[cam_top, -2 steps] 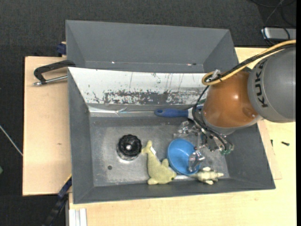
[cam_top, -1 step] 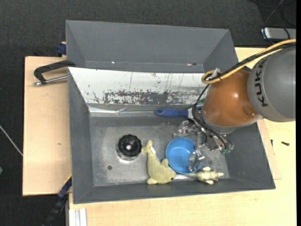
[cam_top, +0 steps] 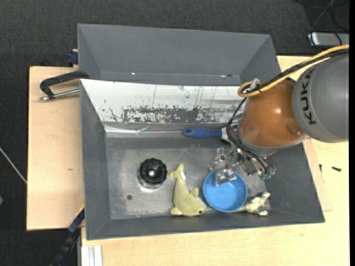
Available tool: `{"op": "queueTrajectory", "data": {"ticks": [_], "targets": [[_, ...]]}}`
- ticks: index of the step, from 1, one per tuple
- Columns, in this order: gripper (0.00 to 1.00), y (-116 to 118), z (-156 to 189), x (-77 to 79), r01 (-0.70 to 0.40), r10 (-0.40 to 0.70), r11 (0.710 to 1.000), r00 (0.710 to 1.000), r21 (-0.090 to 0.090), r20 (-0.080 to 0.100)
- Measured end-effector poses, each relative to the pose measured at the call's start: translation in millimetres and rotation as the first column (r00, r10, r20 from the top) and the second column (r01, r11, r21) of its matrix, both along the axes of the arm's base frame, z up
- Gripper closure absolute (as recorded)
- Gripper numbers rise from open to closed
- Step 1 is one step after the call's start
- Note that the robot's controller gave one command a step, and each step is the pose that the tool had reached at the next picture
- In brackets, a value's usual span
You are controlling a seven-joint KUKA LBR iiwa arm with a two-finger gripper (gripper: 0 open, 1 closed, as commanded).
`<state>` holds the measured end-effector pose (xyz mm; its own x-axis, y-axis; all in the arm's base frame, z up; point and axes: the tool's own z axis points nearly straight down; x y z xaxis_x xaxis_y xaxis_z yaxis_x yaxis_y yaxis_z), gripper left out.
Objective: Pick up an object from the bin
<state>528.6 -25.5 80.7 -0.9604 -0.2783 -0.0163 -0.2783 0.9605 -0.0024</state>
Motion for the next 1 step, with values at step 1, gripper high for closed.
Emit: {"op": "queueTrajectory", "data": {"ticks": [1], "targets": [[1.00, 0.7, 23.2, 2.4, 0.002, -0.002, 1.000, 1.000, -0.001, -0.006]]}}
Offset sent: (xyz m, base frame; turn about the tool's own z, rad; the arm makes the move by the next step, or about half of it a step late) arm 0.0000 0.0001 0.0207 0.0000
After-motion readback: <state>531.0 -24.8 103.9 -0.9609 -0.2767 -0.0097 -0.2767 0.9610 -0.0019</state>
